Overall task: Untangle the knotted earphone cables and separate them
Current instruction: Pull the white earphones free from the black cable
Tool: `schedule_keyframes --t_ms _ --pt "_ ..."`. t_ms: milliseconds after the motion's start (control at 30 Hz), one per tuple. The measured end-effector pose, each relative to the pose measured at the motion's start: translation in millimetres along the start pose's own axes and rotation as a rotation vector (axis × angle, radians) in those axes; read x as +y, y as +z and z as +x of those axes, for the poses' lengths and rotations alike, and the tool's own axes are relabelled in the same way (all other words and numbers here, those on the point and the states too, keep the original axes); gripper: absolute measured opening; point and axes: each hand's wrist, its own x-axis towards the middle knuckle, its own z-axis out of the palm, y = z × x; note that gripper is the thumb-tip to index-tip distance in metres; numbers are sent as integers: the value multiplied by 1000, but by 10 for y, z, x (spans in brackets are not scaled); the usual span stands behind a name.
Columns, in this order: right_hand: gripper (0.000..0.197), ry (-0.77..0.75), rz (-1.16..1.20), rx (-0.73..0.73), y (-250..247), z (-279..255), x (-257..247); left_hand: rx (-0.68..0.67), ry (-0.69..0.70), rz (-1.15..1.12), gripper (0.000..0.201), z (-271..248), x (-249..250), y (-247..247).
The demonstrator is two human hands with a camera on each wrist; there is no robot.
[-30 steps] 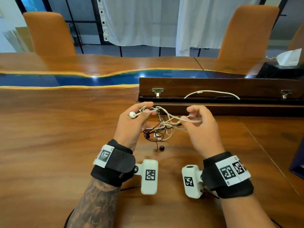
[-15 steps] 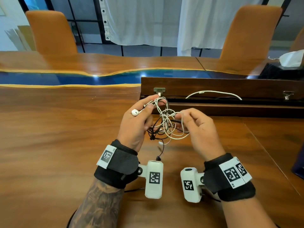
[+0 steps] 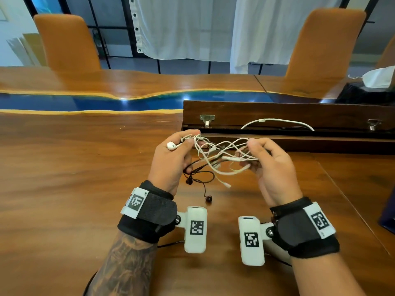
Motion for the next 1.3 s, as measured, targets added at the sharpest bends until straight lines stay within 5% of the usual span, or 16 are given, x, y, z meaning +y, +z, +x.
schedule_keyframes --t_ms 167,300,400,467,600,733,900,1033,1300 --pt "16 31 60 25 51 -7 24 33 -30 164 20 -9 -8 40" --pt "11 115 1 38 71 2 103 -133 -47 261 60 -42 -9 115" --pt "13 157 13 82 53 14 111 -97 33 351 78 -51 -3 116" --pt "14 172 33 106 46 20 100 -38 143 376 67 -62 9 99" --pt "18 164 29 91 66 10 73 -101 294 415 13 -129 76 158" --pt "22 121 2 4 98 -21 56 -239 193 552 10 -180 14 244" --pt "31 19 -127 -192 143 -81 18 -108 207 558 2 -131 -51 214" --pt "27 -64 -353 -184 158 -97 52 -62 155 461 12 -122 -38 206" --pt "15 32 -590 -58 -5 2 158 69 -78 -249 22 4 79 14"
